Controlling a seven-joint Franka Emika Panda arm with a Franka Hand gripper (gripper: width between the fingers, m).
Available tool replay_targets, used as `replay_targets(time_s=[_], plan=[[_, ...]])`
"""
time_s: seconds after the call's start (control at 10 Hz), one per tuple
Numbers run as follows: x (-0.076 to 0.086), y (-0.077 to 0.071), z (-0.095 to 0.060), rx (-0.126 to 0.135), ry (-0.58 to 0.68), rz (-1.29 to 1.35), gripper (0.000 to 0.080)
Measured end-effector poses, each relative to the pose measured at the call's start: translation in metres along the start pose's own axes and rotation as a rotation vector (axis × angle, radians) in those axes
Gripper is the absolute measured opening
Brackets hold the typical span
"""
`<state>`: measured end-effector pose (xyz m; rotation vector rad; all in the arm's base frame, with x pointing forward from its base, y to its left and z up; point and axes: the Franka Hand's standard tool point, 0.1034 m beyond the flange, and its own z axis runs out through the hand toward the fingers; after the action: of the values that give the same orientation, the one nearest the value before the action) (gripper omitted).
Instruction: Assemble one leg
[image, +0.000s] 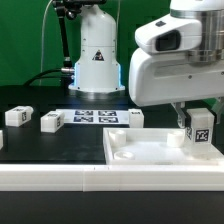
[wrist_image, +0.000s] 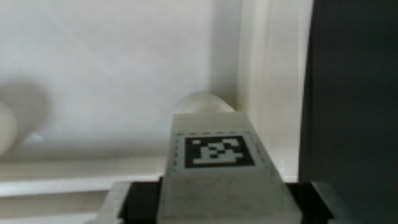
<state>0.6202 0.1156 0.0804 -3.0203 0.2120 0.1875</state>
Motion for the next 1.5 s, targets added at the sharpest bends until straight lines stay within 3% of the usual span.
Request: replay_targets(time_s=[0.7, 1.0, 1.1, 1.2, 1.3, 1.4, 1.5], plan=[[0.0019, -0.0029, 0.0002, 0.032, 0.076, 0.784, 0.0294], [0.0038, -0.0024, -0.0001, 0.042, 0.069, 0.809, 0.0294], [0.0038, -0.0028, 0.0000, 0.043, 0.069, 0.805, 0.0347], [0.0039, -0.0027, 0.0001, 0.041, 0.070, 0.766, 0.0347], [0.0047, -0.0021, -0.0002, 0.038, 0.069, 0.714, 0.0552], [0.0041, -0.0034, -0.0006, 0.031, 0.064, 0.632, 0.0619], [0.0031, -0.0040, -0.0016, 0.020, 0.053, 0.500, 0.0619]])
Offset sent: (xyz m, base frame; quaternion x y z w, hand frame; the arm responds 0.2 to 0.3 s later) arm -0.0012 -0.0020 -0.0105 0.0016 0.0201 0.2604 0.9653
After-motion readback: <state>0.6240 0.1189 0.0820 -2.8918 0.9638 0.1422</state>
